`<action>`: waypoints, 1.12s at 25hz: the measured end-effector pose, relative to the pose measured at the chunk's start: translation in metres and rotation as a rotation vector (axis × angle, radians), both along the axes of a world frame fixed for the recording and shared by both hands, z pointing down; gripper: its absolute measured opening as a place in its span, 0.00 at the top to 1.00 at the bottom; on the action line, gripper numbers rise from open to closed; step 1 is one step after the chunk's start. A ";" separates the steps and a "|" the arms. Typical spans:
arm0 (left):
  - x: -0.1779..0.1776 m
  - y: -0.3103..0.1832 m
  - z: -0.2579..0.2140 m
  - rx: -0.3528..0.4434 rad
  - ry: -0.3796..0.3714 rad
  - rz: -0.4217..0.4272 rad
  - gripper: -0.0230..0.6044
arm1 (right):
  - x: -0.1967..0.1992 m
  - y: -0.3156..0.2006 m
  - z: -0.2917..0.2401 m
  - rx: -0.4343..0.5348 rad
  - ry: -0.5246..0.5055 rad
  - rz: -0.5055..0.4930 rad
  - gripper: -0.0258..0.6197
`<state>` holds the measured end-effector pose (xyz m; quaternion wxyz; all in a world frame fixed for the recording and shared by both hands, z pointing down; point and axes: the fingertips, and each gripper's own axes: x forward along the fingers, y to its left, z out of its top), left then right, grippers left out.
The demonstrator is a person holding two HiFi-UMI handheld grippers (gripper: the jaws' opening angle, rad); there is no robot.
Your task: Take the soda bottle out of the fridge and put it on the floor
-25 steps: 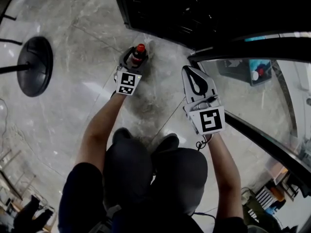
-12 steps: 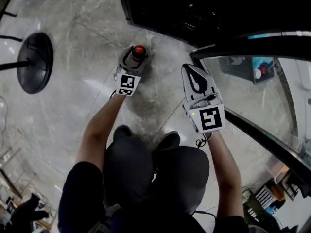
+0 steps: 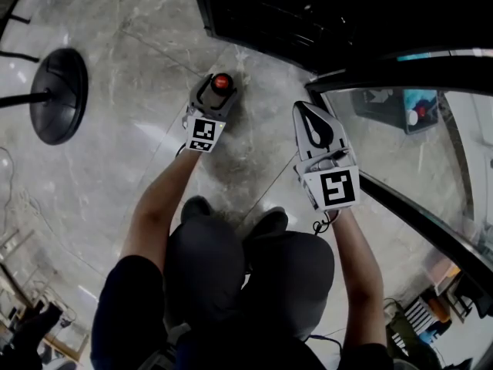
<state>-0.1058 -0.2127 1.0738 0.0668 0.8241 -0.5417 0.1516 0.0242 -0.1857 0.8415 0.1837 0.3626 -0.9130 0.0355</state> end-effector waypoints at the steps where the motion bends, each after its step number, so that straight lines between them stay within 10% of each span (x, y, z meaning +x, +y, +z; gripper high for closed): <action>1: -0.001 0.001 0.000 -0.001 -0.001 0.000 0.48 | 0.000 0.000 0.000 0.000 0.001 -0.001 0.93; 16: -0.012 0.034 -0.037 0.070 0.016 0.053 0.47 | -0.003 -0.002 0.013 -0.020 -0.001 -0.010 0.93; 28: -0.021 0.056 -0.097 0.166 0.040 0.080 0.85 | -0.001 -0.001 0.005 0.011 -0.043 -0.017 0.93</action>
